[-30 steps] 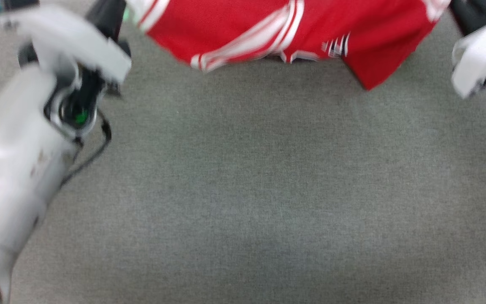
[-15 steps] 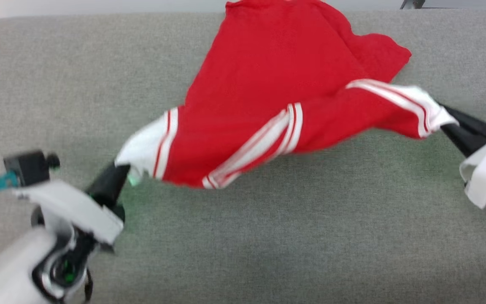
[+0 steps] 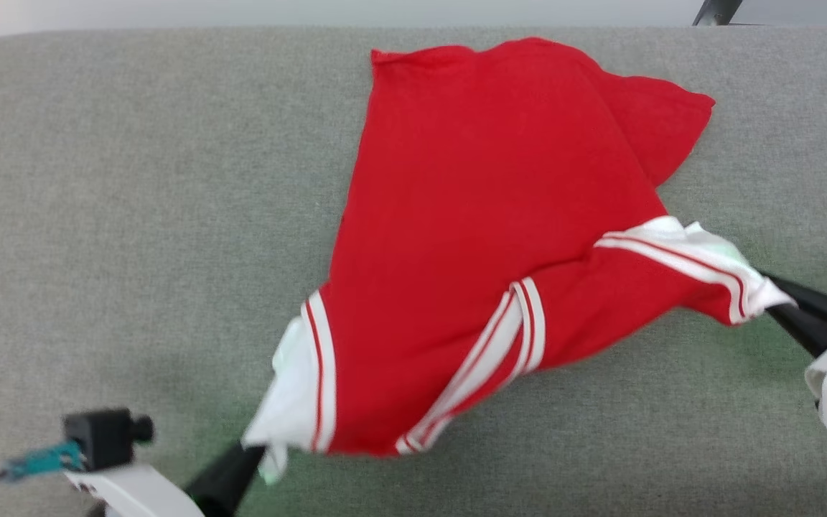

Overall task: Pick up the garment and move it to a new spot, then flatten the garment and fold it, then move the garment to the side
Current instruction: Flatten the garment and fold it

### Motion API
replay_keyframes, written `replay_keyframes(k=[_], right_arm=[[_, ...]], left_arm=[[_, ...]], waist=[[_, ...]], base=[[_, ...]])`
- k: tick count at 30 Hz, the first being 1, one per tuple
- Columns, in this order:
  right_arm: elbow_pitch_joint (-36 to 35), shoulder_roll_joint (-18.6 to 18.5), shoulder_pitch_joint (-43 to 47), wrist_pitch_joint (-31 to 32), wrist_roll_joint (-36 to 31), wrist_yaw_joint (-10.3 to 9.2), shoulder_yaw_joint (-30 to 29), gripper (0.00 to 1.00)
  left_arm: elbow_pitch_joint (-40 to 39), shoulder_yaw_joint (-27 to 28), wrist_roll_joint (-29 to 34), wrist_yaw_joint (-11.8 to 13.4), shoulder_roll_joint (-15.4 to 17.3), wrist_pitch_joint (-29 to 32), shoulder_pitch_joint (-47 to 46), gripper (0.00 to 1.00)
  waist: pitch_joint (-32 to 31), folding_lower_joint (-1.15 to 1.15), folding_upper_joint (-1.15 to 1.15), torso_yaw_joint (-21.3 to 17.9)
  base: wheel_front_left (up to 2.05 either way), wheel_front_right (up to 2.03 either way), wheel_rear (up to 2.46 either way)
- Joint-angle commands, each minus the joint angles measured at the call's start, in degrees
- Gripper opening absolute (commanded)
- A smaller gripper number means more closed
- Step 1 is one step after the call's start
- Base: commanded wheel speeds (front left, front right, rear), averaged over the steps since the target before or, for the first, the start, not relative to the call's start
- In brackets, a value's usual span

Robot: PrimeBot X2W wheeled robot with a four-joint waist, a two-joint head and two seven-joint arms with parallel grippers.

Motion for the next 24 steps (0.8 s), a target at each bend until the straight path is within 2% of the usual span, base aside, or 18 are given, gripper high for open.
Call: replay_keyframes(k=[1,15,19,24], right_arm=[[-0.88,-0.84,1.55,0.56,-0.55,-0.06,-0.14,0.00],[-5.73,-5.64,10.08,4.54,1.28,-0.06,-1.43,0.00],[-6.56,-6.37,12.03,4.65,1.68,-0.06,-2.63,0.00],[-6.79,-5.47,13.38,6.23,0.61,-0.06,-2.98,0.00]], left_arm=[[-1.26,-0.98,0.23,0.65,0.63,0.83,1.50,0.00],[-8.30,-5.65,-0.35,3.63,4.50,6.32,6.00,0.00],[-8.05,-5.30,-1.00,3.90,4.09,5.75,6.06,0.00],[-5.39,-5.85,-0.16,3.02,1.90,6.35,4.76,0.00]], waist=[[0.05,0.00,0.00,-0.07],[-0.34,0.00,0.00,-0.59],[-0.07,0.00,0.00,-0.42],[0.15,0.00,0.00,-0.48]], base=[[0.00,0.00,0.00],[0.00,0.00,0.00],[0.00,0.00,0.00],[0.00,0.00,0.00]])
